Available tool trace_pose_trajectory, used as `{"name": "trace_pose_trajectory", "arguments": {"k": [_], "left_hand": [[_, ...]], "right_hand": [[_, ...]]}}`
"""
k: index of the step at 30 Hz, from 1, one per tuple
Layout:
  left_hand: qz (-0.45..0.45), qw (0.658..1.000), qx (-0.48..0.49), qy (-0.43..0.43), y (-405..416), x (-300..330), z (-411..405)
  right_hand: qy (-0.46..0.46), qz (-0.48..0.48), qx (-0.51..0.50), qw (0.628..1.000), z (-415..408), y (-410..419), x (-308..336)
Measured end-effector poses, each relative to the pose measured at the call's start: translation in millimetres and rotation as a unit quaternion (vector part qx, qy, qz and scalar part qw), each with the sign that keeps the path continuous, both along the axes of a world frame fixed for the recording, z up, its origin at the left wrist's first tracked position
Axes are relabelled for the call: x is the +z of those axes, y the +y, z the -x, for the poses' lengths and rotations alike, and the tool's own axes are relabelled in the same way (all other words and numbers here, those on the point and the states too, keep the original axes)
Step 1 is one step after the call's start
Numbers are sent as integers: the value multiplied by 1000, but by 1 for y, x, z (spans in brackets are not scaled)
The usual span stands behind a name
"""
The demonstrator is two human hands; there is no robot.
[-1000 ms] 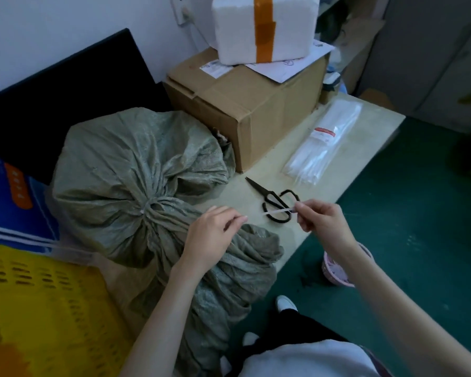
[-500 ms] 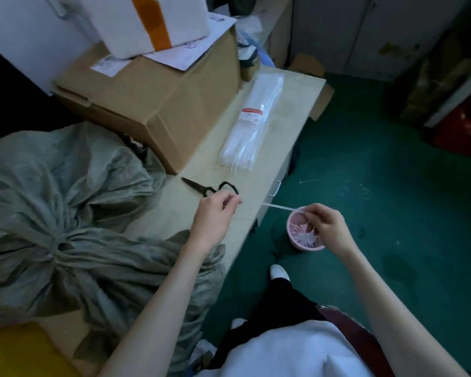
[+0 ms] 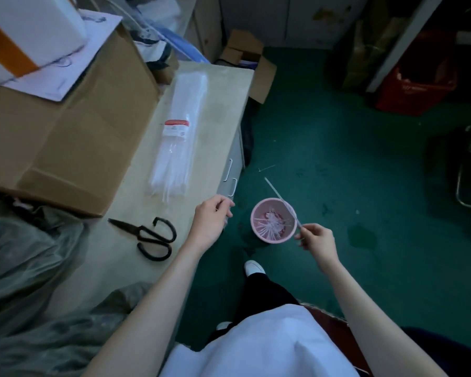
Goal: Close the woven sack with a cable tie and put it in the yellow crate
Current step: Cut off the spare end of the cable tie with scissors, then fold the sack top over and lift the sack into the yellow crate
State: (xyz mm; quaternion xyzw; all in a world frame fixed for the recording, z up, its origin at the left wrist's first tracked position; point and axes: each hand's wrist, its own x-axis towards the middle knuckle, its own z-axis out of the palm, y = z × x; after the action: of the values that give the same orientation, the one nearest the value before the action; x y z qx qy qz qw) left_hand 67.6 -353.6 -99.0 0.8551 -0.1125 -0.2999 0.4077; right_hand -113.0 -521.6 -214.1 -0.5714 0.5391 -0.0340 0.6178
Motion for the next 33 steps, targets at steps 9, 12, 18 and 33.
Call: {"name": "trace_pose_trajectory", "arguments": {"k": [9, 12, 18, 33], "left_hand": [[-15, 1000, -5, 12, -28, -12, -17], [-8, 1000, 9, 12, -27, -13, -24], [-19, 999, 24, 27, -20, -17, -37], [25, 998, 46, 25, 4, -1, -32]], "right_hand": [[111, -69, -51, 990, -44, -26, -42], [131, -75, -42, 988, -59, -31, -56], [166, -90, 25, 982, -74, -31, -80], [3, -30, 10, 1000, -100, -18, 24]]}}
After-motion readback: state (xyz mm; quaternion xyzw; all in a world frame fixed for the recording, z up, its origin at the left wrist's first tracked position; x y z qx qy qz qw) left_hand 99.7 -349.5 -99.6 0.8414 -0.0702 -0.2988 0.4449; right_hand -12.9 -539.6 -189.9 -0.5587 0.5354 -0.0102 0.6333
